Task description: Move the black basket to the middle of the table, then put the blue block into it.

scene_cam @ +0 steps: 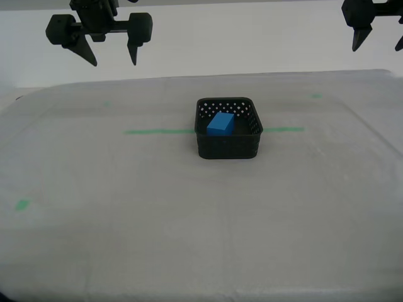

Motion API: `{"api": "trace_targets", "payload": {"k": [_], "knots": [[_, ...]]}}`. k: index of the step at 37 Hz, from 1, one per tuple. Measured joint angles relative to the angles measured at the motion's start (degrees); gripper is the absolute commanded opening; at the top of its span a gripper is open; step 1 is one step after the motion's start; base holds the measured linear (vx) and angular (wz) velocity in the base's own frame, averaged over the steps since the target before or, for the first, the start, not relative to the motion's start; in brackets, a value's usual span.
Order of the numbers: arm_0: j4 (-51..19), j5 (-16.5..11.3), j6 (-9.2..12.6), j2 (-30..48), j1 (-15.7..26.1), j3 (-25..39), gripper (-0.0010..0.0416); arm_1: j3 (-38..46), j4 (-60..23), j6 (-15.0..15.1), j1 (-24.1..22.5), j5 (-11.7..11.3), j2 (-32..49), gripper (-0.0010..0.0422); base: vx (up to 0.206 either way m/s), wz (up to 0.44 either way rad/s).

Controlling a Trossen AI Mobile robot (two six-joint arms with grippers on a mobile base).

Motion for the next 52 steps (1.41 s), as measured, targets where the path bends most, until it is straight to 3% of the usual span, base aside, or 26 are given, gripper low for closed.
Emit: {"api": "trace_targets", "payload": {"k": [52], "knots": [[0.0, 0.0, 0.0, 0.0, 0.0, 0.0, 0.0399, 0.0, 0.0, 0.0, 0.0, 0.0, 0.0, 0.0400, 0.000, 0.000]]}}
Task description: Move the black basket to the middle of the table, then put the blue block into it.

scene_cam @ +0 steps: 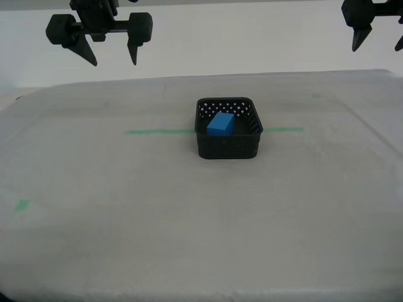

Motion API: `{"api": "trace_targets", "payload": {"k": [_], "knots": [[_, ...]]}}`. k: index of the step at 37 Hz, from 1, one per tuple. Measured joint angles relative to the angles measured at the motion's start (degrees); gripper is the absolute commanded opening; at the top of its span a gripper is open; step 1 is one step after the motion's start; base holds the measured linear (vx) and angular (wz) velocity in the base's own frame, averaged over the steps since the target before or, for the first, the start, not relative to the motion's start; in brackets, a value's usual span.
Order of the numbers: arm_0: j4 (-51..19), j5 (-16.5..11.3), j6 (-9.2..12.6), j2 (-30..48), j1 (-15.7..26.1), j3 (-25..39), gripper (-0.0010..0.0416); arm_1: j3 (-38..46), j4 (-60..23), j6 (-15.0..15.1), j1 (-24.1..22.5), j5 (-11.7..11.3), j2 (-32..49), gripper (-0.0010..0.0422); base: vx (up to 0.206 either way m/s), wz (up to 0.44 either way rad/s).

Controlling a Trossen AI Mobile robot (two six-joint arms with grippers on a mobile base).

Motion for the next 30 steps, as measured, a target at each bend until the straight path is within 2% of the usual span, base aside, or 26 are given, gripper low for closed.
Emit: {"api": "trace_targets", "payload": {"k": [30], "knots": [[0.0, 0.0, 0.0, 0.0, 0.1, 0.0, 0.0398, 0.0, 0.0, 0.0, 0.0, 0.0, 0.0, 0.0400, 0.000, 0.000]]}}
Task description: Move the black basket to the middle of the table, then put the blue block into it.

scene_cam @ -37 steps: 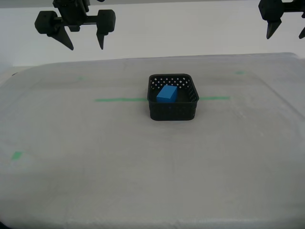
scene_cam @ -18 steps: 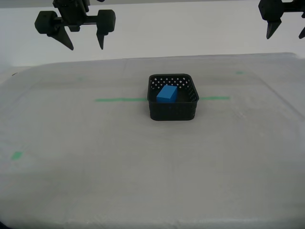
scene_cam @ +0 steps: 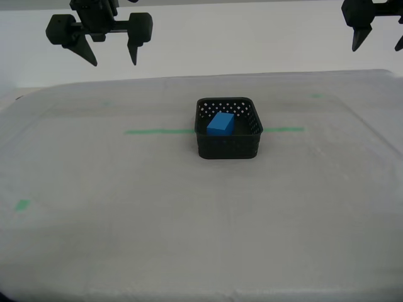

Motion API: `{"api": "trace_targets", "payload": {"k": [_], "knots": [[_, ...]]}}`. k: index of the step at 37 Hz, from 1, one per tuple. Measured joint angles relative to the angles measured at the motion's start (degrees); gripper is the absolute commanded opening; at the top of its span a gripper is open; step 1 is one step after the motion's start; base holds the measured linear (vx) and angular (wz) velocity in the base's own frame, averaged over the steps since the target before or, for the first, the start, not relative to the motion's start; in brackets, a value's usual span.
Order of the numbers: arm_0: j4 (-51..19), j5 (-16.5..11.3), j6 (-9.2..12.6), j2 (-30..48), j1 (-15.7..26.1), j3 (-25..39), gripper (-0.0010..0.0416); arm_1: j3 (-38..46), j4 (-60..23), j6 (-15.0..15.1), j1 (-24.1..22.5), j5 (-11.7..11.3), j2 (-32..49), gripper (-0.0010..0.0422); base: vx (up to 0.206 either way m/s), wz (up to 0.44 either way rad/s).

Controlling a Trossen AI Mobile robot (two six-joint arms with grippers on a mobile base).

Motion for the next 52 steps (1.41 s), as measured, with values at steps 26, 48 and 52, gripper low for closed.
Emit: {"api": "trace_targets", "payload": {"k": [26, 48, 52], "knots": [[0.0, 0.0, 0.0, 0.0, 0.0, 0.0, 0.0399, 0.0, 0.0, 0.0, 0.0, 0.0, 0.0, 0.0400, 0.000, 0.000], [0.0, 0.0, 0.0, 0.0, 0.0, 0.0, 0.0399, 0.0, 0.0, 0.0, 0.0, 0.0, 0.0, 0.0400, 0.000, 0.000], [0.0, 0.0, 0.0, 0.0, 0.0, 0.0, 0.0399, 0.0, 0.0, 0.0, 0.0, 0.0, 0.0, 0.0400, 0.000, 0.000]]}}
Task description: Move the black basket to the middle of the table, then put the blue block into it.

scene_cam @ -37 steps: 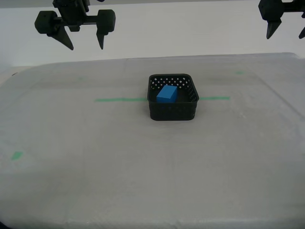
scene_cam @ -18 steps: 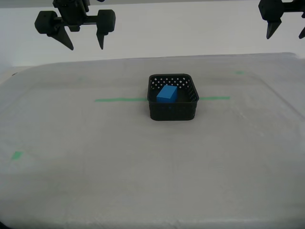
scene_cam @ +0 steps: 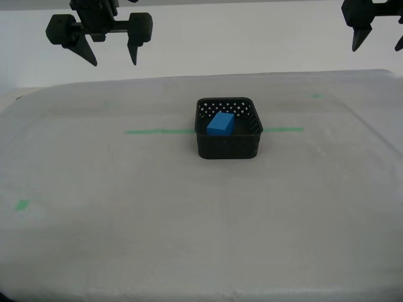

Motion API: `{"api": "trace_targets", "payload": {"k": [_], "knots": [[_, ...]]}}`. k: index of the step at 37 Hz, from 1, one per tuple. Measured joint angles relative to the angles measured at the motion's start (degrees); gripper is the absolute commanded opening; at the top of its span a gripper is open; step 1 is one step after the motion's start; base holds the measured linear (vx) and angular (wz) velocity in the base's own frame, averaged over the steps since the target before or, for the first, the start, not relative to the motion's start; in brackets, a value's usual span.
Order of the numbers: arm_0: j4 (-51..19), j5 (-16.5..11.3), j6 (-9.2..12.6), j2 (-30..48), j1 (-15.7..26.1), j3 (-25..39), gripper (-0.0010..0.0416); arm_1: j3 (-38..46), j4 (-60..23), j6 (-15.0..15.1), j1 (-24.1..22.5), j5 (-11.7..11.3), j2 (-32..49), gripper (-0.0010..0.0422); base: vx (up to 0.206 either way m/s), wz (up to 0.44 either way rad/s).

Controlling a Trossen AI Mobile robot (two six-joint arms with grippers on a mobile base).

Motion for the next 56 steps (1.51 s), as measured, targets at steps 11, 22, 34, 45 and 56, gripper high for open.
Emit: {"api": "trace_targets", "payload": {"k": [11, 22, 34, 45, 56], "knots": [[0.0, 0.0, 0.0, 0.0, 0.0, 0.0, 0.0399, 0.0, 0.0, 0.0, 0.0, 0.0, 0.0, 0.0400, 0.000, 0.000], [0.0, 0.0, 0.0, 0.0, 0.0, 0.0, 0.0398, 0.0, 0.0, 0.0, 0.0, 0.0, 0.0, 0.0400, 0.000, 0.000], [0.0, 0.0, 0.0, 0.0, 0.0, 0.0, 0.0398, 0.0, 0.0, 0.0, 0.0, 0.0, 0.0, 0.0400, 0.000, 0.000], [0.0, 0.0, 0.0, 0.0, 0.0, 0.0, 0.0399, 0.0, 0.0, 0.0, 0.0, 0.0, 0.0, 0.0400, 0.000, 0.000], [0.0, 0.0, 0.0, 0.0, 0.0, 0.0, 0.0399, 0.0, 0.0, 0.0, 0.0, 0.0, 0.0, 0.0400, 0.000, 0.000]]}}
